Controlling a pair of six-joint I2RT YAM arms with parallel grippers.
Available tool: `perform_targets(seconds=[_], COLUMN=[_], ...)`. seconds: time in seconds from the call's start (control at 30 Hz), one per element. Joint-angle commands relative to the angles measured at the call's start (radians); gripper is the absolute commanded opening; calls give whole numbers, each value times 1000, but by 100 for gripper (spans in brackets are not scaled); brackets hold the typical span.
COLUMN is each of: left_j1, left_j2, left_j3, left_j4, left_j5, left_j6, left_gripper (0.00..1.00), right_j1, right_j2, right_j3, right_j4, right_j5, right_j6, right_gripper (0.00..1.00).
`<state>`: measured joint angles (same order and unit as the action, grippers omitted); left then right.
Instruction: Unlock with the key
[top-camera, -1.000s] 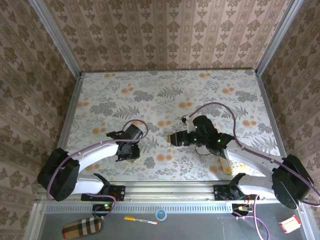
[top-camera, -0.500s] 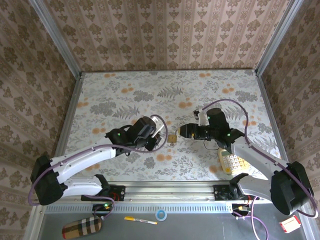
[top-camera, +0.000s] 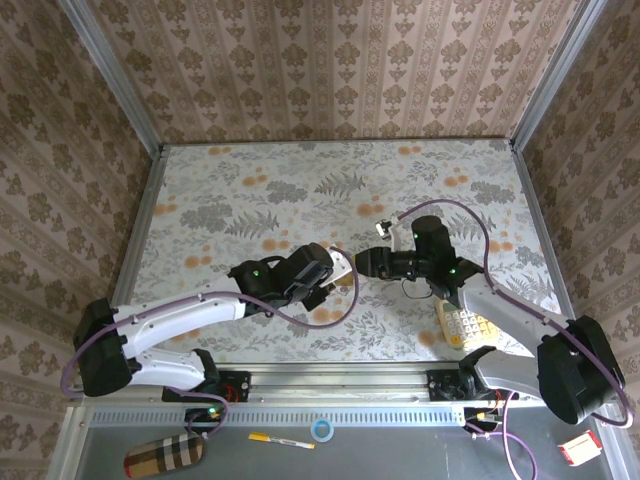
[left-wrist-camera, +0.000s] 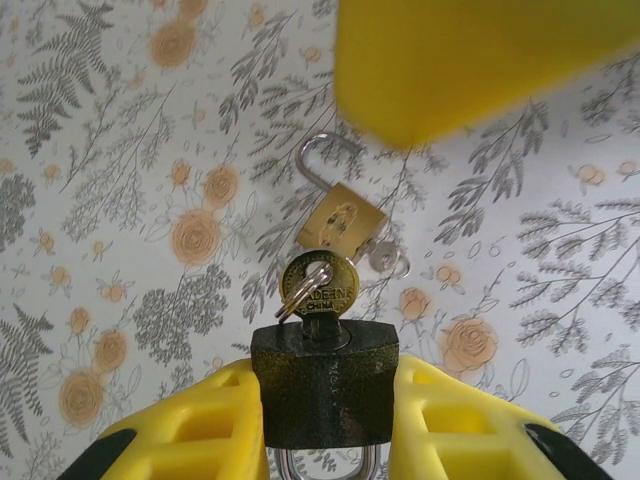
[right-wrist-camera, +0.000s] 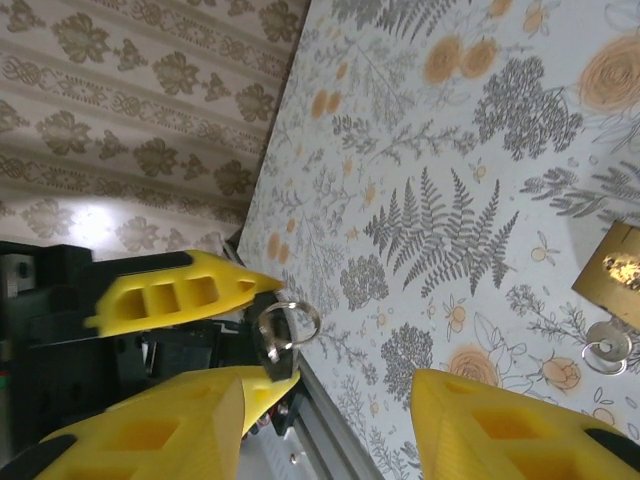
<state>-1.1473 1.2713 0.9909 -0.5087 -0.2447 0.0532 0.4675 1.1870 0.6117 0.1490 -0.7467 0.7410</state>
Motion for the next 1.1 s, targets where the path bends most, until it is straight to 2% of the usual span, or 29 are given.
perform_targets(seconds=[0.0,0.27,0.63,0.77,0.93,1.07], left_j1=[-27,-37,-41,-52,-73,-88], left_j2=[21,44,52,68,86,97], left_j3=[48,61,48,57,62,67], left_j4=[15,16,27,24,29,31], left_j5=[-15,-17,-15,-16,-36,-64], left_j6=[22,13,8,14,23,35], left_gripper=[2,1,0,0,0,0], right_j1=[36,69,62,62,62,62], right_j2=[38,72,63,66,76,74], right_j3=[-13,-24,-8,-9,-16,-21], right_j4=[78,141,96,109,148,153], right_j5=[-36,-10,4,4,0,-3], right_j6=[31,68,48,58,88,98], right_gripper=[49,46,28,26,19,6])
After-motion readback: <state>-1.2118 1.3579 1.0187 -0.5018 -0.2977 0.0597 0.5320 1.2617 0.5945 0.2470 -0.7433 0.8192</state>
